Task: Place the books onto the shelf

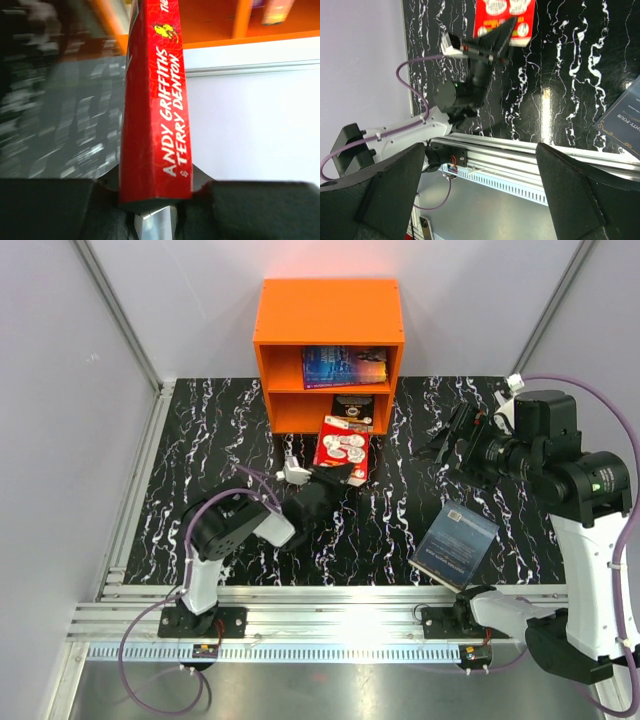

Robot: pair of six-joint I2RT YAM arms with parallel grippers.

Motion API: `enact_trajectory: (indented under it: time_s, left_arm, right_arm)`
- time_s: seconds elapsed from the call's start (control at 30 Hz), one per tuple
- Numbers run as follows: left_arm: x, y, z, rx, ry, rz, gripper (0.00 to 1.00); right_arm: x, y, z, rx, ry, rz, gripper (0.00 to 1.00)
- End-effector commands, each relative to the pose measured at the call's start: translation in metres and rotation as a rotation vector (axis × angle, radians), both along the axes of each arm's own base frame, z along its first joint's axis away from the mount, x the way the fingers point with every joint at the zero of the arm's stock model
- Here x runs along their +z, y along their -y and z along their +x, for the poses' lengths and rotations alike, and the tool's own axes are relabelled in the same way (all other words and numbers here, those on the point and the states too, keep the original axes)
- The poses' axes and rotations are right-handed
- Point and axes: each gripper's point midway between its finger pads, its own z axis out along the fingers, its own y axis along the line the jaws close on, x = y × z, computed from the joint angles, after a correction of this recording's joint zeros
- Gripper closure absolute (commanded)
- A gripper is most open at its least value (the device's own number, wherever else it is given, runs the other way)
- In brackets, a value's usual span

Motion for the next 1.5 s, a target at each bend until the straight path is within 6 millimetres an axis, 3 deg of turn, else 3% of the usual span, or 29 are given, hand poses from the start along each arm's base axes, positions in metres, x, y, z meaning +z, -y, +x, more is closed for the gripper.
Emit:
enact_trajectory:
  time_s: [0.0, 0.03, 0.07, 0.4, 0.63, 0.67, 0.7, 0.73, 0.8, 0.83, 0.87, 0.9, 0.93, 0.97, 1.0, 1.1, 1.23, 1.4, 1.47]
  left_arm:
    - [0.162, 0.003, 0.010, -0.044, 0.417, -0.495, 1.00]
    - [0.161, 0.007, 0.015, -0.065, 0.409, -0.512, 1.00]
    - [0.175, 0.010, 0.021, -0.070, 0.447, -0.536, 1.00]
    - [0.147, 0.003, 0.095, -0.045, 0.365, -0.478, 1.00]
    - [0.133, 0.030, 0.145, -0.100, 0.321, -0.454, 1.00]
    - [0.142, 0.034, 0.153, -0.104, 0.335, -0.466, 1.00]
    - [0.120, 0.038, 0.166, -0.094, 0.271, -0.425, 1.00]
    - [0.113, 0.043, 0.172, -0.108, 0.239, -0.410, 1.00]
    - [0.115, 0.048, 0.187, -0.105, 0.228, -0.388, 1.00]
    - [0.100, 0.049, 0.195, -0.074, 0.153, -0.347, 0.82]
    - [0.092, 0.049, 0.200, -0.056, 0.107, -0.322, 0.71]
    - [0.096, 0.049, 0.205, -0.044, 0.091, -0.308, 0.57]
    - [0.079, 0.049, 0.209, -0.026, 0.026, -0.257, 0.26]
    - [0.075, 0.050, 0.210, -0.019, 0.001, -0.240, 0.09]
    - [0.069, 0.050, 0.214, -0.011, -0.045, -0.211, 0.01]
    - [0.058, 0.047, 0.215, 0.020, -0.096, -0.165, 0.01]
    - [0.059, 0.052, 0.217, -0.021, -0.105, -0.180, 0.01]
    - [0.070, 0.061, 0.197, -0.086, -0.134, -0.162, 0.01]
    - [0.064, 0.066, 0.187, -0.124, -0.210, -0.189, 0.01]
  right_arm:
    - [-0.046, 0.022, -0.038, -0.023, -0.244, -0.130, 0.00]
    - [-0.047, 0.022, -0.037, -0.027, -0.250, -0.134, 0.00]
    - [-0.050, 0.023, -0.034, -0.030, -0.257, -0.144, 0.00]
    - [-0.063, 0.020, -0.008, -0.044, -0.291, -0.178, 0.00]
    - [-0.075, 0.017, 0.010, -0.053, -0.315, -0.185, 0.00]
    - [-0.076, 0.016, 0.013, -0.053, -0.320, -0.184, 0.00]
    - [-0.078, 0.017, 0.014, -0.056, -0.324, -0.184, 0.00]
    - [-0.078, 0.017, 0.016, -0.060, -0.324, -0.185, 0.00]
    - [-0.080, 0.018, 0.019, -0.066, -0.331, -0.187, 0.00]
    - [-0.080, 0.019, 0.020, -0.070, -0.331, -0.188, 0.00]
    - [-0.079, 0.020, 0.021, -0.074, -0.329, -0.186, 0.00]
    - [-0.081, 0.021, 0.022, -0.075, -0.335, -0.188, 0.00]
    - [-0.082, 0.022, 0.023, -0.078, -0.337, -0.190, 0.00]
    - [-0.083, 0.023, 0.024, -0.081, -0.338, -0.187, 0.00]
    - [-0.084, 0.023, 0.024, -0.082, -0.342, -0.185, 0.00]
    - [-0.087, 0.023, 0.023, -0.082, -0.346, -0.174, 0.00]
    - [-0.087, 0.022, 0.024, -0.077, -0.342, -0.153, 0.00]
    - [-0.087, 0.019, 0.023, -0.058, -0.327, -0.135, 0.00]
    - [-0.087, 0.016, 0.021, -0.045, -0.325, -0.121, 0.00]
